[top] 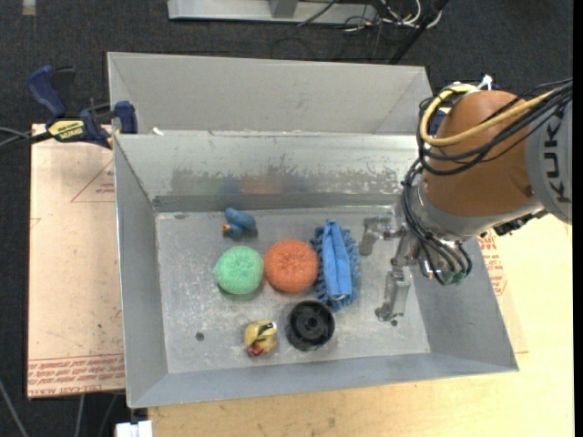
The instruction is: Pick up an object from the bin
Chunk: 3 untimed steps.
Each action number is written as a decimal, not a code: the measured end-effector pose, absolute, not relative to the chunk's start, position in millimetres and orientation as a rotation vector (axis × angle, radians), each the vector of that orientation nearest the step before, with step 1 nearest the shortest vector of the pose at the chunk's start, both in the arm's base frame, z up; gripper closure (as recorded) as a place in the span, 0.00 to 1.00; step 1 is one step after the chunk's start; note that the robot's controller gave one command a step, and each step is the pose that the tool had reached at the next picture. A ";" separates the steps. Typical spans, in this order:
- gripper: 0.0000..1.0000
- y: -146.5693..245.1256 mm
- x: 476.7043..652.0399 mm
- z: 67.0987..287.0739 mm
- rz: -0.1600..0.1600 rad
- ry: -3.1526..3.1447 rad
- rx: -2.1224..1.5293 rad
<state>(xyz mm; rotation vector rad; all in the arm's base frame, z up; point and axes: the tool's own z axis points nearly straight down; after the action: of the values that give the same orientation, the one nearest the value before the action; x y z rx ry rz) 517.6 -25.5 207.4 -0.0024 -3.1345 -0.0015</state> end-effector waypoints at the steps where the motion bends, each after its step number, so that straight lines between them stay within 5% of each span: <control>1: 0.00 -25.5 519.0 211.8 -0.001 -3.142 -0.001; 3: 0.00 14.5 512.9 133.0 -0.003 -3.142 0.033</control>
Offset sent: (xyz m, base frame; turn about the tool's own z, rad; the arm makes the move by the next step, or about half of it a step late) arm -0.0217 0.0391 -0.0866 -0.0597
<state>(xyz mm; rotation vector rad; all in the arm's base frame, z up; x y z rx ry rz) 512.9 14.5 133.0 0.0333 -3.1422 -0.0026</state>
